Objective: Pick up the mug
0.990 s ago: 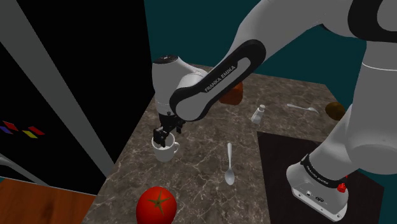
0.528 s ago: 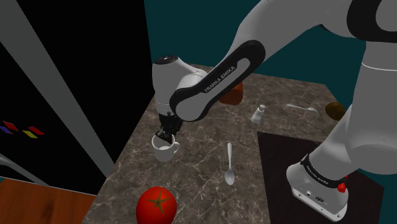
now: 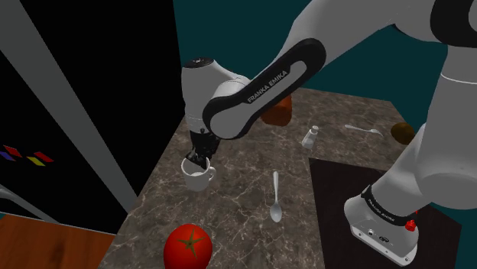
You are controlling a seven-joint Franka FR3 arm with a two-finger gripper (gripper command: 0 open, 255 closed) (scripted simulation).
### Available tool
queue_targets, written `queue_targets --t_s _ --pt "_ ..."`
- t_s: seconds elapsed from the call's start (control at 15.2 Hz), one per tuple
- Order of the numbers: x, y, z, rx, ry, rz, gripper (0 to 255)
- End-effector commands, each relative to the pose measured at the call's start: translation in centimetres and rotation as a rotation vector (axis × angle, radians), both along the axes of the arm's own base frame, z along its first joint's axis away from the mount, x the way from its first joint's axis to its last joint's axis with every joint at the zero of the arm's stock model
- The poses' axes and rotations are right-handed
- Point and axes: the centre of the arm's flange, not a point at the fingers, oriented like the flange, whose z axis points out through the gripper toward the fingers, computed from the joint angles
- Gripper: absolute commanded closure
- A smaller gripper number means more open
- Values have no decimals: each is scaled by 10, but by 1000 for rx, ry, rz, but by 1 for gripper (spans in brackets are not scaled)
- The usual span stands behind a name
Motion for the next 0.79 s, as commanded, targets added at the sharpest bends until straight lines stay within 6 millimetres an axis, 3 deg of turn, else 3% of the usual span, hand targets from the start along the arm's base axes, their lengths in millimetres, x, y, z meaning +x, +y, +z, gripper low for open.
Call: queue_targets --t_s 0.0,0.59,0.73 --pt "0 0 10 0 0 0 255" --pt "0 0 58 0 0 0 255" --pt "0 0 58 0 0 0 255"
